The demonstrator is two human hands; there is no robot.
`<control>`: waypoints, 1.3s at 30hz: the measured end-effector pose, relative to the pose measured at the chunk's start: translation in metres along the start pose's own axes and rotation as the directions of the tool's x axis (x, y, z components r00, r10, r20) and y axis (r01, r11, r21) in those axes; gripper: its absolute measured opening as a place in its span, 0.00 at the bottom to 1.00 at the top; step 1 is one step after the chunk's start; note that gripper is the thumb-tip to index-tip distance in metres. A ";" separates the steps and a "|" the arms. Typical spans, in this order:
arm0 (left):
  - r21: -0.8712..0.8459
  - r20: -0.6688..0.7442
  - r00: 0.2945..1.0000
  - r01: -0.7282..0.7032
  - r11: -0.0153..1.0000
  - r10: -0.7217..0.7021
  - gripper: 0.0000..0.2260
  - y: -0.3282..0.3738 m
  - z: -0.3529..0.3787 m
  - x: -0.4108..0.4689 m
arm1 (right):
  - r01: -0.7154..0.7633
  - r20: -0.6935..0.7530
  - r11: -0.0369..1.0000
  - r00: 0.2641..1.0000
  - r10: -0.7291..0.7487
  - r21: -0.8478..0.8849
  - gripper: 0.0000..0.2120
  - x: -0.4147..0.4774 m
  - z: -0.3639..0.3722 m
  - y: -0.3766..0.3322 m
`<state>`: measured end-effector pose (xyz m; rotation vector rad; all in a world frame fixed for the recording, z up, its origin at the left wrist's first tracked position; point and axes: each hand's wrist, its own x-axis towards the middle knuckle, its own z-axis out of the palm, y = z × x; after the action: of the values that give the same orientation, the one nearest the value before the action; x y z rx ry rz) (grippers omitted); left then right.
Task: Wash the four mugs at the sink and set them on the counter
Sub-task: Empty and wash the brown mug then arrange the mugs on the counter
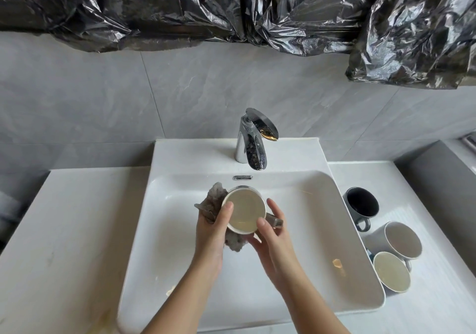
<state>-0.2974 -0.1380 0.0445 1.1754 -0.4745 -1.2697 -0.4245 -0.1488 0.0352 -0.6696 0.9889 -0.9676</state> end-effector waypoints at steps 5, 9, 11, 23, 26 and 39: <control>0.145 0.012 1.000 -0.023 0.989 0.021 0.16 0.005 0.004 -0.003 | 0.082 -0.007 0.996 0.997 -0.082 -0.032 0.42 0.002 0.004 -0.007; 0.304 -0.009 0.993 -0.109 0.947 0.118 0.14 0.005 -0.001 -0.001 | 0.082 -0.023 0.996 0.996 -0.082 -0.029 0.35 0.006 -0.006 -0.008; 0.327 -0.019 0.995 -0.091 0.941 0.103 0.17 0.008 -0.002 0.005 | 0.066 0.019 0.997 0.998 -0.065 -0.048 0.34 0.004 -0.011 -0.008; 0.415 0.180 0.977 -0.179 0.892 0.112 0.15 0.031 -0.007 0.020 | 0.103 0.106 0.967 0.991 -0.080 -0.234 0.35 0.000 -0.019 -0.013; 0.385 0.312 0.947 -0.199 0.901 0.076 0.20 0.032 -0.014 0.020 | 0.117 0.092 0.956 0.991 -0.096 -0.268 0.33 0.004 -0.023 -0.015; 0.268 0.394 0.918 -0.069 0.961 -0.044 0.21 0.025 -0.019 0.021 | 0.029 0.202 0.939 0.979 0.043 -0.342 0.39 0.014 -0.021 -0.038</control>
<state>-0.2634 -0.1524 0.0529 1.1393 -0.9863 -1.4711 -0.4545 -0.1783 0.0526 -1.0368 0.9821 -0.7056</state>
